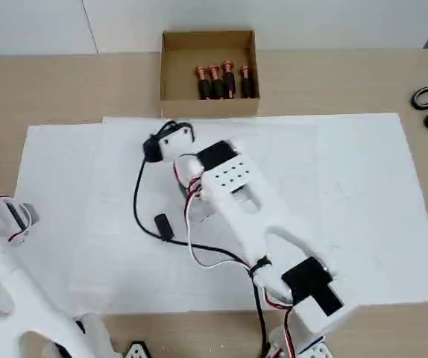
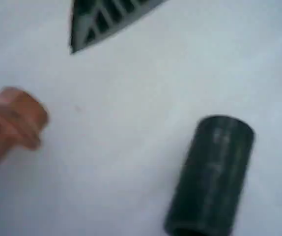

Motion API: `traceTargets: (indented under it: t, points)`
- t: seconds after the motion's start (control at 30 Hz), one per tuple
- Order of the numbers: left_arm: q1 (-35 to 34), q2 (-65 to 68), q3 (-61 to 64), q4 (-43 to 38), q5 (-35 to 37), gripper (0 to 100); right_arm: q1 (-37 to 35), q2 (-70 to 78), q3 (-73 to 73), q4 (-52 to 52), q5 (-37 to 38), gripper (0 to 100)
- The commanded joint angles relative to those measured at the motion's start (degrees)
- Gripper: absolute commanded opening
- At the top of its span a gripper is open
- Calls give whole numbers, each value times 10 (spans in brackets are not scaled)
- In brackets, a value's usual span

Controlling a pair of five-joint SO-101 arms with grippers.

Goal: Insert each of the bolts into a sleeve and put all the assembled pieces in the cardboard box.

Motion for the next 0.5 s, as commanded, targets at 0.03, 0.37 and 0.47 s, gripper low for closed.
traceTargets:
  t: [0.03, 0.37, 0.47]
  points:
    - [-2, -5, -22, 12, 2, 222, -44, -2, -17, -36, -27, 212]
    - [1, -149, 9, 4, 11, 222, -62, 10, -16, -114, -110, 212]
    - [1, -209, 43, -13, 10, 222, -67, 36, -17, -124, -129, 210]
